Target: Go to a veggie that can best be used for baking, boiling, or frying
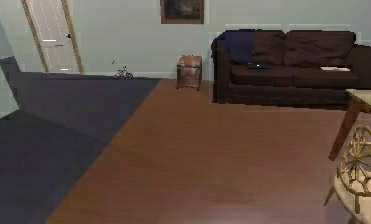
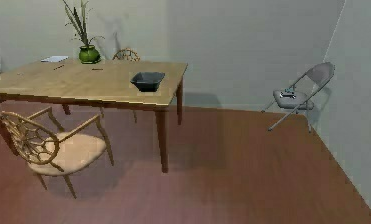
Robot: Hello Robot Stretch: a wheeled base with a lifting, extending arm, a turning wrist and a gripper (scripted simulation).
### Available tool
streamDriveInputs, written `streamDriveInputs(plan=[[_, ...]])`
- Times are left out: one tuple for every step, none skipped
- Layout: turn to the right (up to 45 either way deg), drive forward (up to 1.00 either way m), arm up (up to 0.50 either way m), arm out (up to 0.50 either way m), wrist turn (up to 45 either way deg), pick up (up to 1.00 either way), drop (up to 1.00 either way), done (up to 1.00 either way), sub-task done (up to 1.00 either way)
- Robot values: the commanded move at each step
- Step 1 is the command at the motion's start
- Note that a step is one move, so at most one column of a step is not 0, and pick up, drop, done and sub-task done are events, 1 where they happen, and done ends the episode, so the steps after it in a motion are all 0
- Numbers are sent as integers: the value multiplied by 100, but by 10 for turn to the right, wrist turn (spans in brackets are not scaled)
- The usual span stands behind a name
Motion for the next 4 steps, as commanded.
streamDriveInputs(plan=[[0,15,0,0,0,0,0,0,0],[-360,0,0,0,0,0,0,0,0],[0,100,0,0,0,0,0,0,0],[0,100,0,0,0,0,0,0,0]])
